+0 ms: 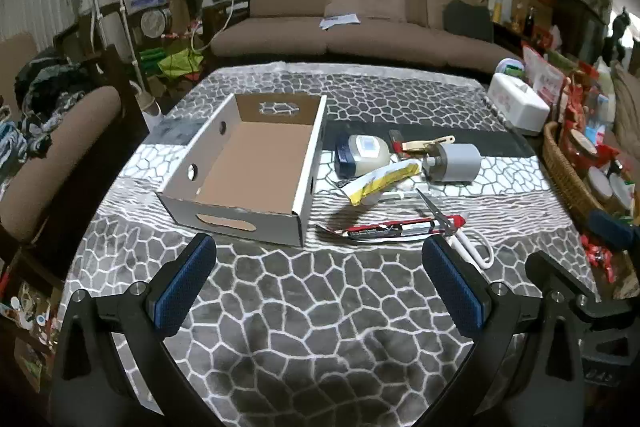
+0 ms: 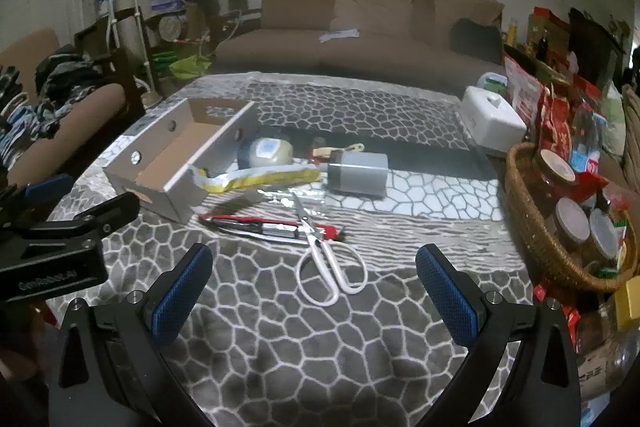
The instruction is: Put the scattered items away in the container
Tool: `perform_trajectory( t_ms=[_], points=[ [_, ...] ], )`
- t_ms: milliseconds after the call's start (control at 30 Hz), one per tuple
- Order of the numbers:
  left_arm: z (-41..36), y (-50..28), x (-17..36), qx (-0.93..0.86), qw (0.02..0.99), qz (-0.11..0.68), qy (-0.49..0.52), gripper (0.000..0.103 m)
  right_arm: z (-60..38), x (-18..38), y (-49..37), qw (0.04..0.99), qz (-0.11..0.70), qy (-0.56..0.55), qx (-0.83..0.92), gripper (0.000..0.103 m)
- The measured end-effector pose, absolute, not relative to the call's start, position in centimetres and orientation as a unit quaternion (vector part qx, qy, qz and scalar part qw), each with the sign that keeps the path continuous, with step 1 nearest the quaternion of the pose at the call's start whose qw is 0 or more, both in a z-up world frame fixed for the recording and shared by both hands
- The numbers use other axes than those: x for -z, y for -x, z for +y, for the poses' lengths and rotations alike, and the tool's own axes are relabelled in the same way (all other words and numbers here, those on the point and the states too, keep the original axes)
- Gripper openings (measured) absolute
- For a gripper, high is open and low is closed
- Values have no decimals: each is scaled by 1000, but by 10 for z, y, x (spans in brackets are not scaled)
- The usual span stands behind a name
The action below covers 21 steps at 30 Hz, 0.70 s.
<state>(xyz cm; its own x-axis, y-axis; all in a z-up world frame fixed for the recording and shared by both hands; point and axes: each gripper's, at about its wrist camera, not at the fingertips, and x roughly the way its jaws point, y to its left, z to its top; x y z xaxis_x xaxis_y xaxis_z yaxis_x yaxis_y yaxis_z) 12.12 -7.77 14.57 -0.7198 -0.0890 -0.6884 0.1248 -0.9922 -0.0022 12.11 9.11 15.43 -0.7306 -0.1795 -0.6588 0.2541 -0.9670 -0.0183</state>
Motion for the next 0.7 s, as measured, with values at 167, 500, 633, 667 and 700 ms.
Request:
perform_trajectory(
  t_ms=[167, 500, 633, 667, 700],
  points=[
    [-79, -129, -157, 930, 59, 22, -362, 103, 86, -162, -133, 121, 53, -342, 931, 103],
    [-72, -149, -156, 928, 54, 9, -368, 103, 100, -159, -150, 109, 42, -347, 931, 103],
    [-73, -148, -144, 925, 40, 27, -376, 103, 111, -148, -148, 97, 49, -357, 928, 103],
    [-73, -146, -141, 924, 35, 30, -379, 103, 114, -145, -146, 93, 52, -359, 927, 103],
    [-72, -142, -138, 923, 30, 30, -384, 103, 119, -142, -143, 90, 51, -361, 927, 103]
  ],
)
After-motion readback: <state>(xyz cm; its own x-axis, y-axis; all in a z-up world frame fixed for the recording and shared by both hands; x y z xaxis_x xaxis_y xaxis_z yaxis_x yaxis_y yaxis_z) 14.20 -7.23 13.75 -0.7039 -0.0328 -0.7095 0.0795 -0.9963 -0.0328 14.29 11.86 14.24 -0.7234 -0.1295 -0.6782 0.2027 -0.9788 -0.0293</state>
